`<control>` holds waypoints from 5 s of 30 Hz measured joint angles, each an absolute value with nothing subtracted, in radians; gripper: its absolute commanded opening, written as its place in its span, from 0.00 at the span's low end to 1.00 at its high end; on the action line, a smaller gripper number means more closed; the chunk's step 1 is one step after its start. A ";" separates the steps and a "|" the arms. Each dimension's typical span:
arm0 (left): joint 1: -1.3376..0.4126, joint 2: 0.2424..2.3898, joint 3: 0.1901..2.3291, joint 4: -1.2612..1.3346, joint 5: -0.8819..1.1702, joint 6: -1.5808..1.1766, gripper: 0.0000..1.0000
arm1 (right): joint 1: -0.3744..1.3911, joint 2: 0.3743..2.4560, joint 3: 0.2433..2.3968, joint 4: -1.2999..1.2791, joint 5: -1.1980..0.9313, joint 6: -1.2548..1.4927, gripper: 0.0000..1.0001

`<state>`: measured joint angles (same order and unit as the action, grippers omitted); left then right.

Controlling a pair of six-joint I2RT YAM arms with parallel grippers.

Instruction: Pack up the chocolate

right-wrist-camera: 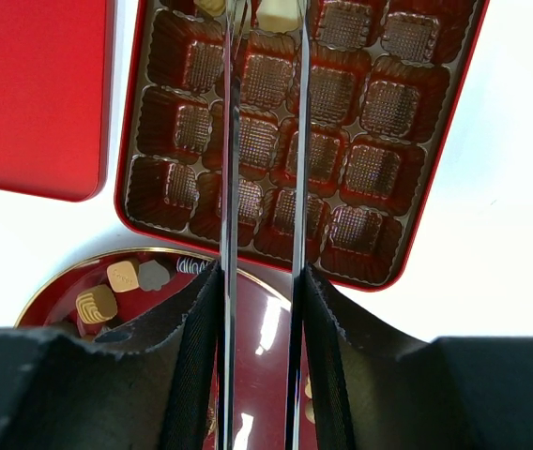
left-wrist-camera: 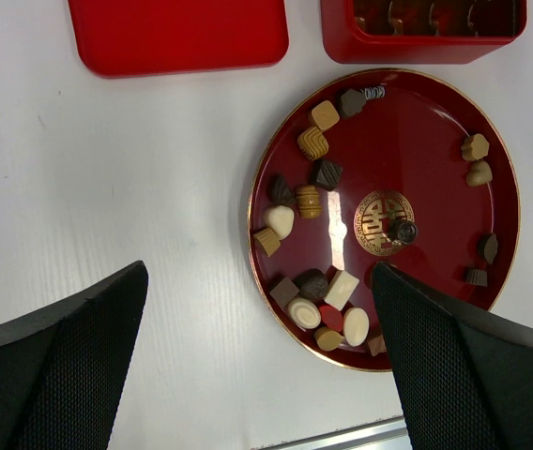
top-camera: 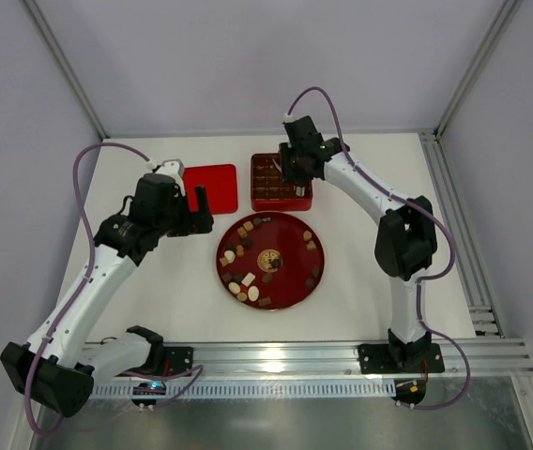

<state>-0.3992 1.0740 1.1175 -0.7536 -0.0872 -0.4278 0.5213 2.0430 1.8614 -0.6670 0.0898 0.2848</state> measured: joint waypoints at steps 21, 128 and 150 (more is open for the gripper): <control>-0.399 1.074 1.146 -0.761 -0.087 -0.429 1.00 | 0.727 1.515 1.400 -0.650 0.091 0.336 0.44; -0.399 1.085 1.146 -0.775 -0.094 -0.428 1.00 | 0.484 1.931 1.734 -0.658 0.105 0.290 0.31; -0.399 1.086 1.146 -0.775 -0.095 -0.415 1.00 | 0.477 2.005 1.766 -0.631 0.118 0.289 0.39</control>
